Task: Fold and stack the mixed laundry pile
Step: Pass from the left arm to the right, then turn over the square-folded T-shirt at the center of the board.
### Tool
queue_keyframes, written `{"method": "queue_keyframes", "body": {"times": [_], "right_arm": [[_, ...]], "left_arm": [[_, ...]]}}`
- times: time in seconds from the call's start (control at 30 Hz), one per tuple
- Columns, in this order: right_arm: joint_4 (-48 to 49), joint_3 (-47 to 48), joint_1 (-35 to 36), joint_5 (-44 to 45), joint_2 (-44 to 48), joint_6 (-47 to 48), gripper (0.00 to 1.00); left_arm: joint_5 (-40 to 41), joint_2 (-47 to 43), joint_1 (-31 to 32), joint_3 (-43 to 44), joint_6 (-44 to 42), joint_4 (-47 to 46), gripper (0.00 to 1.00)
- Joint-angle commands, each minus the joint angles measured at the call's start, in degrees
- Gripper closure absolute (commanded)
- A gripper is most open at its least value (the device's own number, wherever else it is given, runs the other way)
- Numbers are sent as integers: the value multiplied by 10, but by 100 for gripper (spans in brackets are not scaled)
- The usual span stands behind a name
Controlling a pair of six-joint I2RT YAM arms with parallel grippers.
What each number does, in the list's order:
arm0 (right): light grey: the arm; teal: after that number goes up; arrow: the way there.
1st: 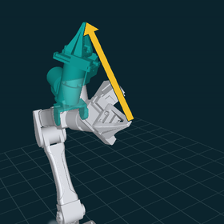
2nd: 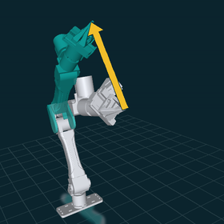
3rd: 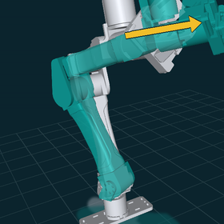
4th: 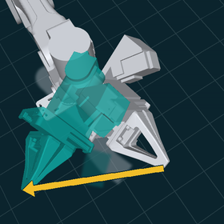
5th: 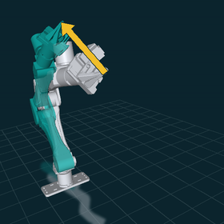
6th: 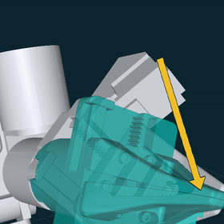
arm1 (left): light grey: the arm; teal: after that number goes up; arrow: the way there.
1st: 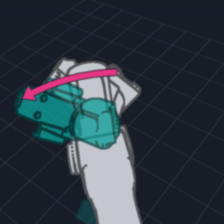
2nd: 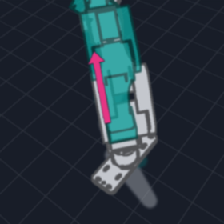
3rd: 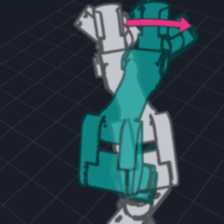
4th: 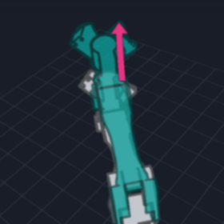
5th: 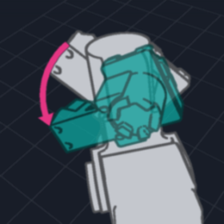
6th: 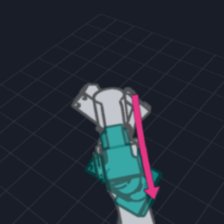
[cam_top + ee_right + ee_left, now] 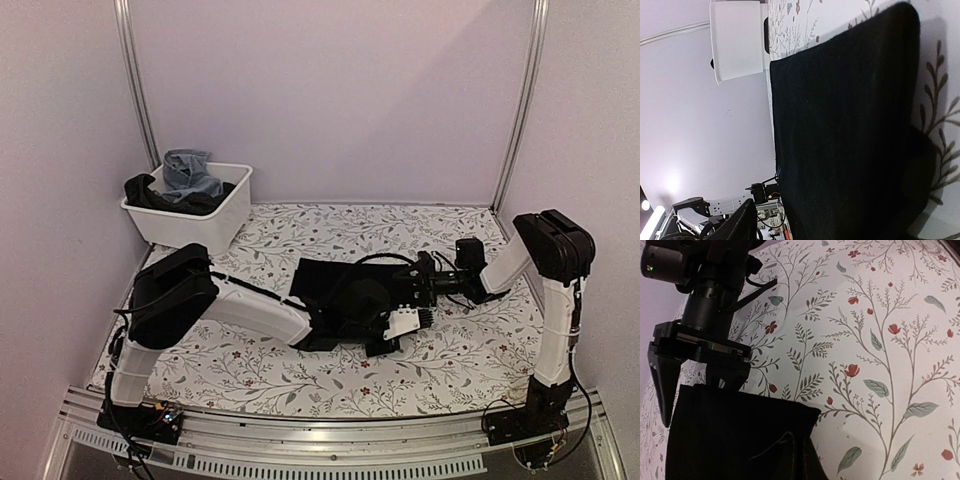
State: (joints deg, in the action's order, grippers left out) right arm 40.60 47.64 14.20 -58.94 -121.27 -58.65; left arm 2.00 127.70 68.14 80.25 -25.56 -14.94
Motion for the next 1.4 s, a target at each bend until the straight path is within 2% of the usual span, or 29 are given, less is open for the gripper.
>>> {"method": "queue_keyframes", "body": {"times": [0.0, 0.5, 0.7, 0.77, 0.8, 0.87, 0.97, 1.1, 1.37], "right_arm": [[-54, 1, 4, 48, -56, -12, 37], [-56, 31, 29, 57, -78, -45, 49], [-62, 53, 37, 62, -94, -51, 71], [-66, 54, 37, 62, -90, -48, 81], [-73, 55, 36, 65, -86, -43, 87], [-100, 61, 33, 71, -70, -28, 99], [-156, 67, 30, 92, -33, 24, 100], [-240, 80, 18, 120, 17, 107, 100], [-394, 99, -36, 219, 123, 275, 100]], "left_arm": [[-2, -40, 3, -16, -11, -24, 100], [-4, -53, 3, -27, -22, -45, 100], [2, -63, 5, -40, -17, -53, 100], [12, -70, 4, -49, -12, -55, 100], [21, -74, 4, -53, -3, -55, 98], [37, -83, -1, -62, 20, -54, 87], [46, -110, -15, -90, 72, -52, 65], [38, -172, -44, -158, 148, -80, 46], [40, -275, -114, -275, 253, -113, 35]]}}
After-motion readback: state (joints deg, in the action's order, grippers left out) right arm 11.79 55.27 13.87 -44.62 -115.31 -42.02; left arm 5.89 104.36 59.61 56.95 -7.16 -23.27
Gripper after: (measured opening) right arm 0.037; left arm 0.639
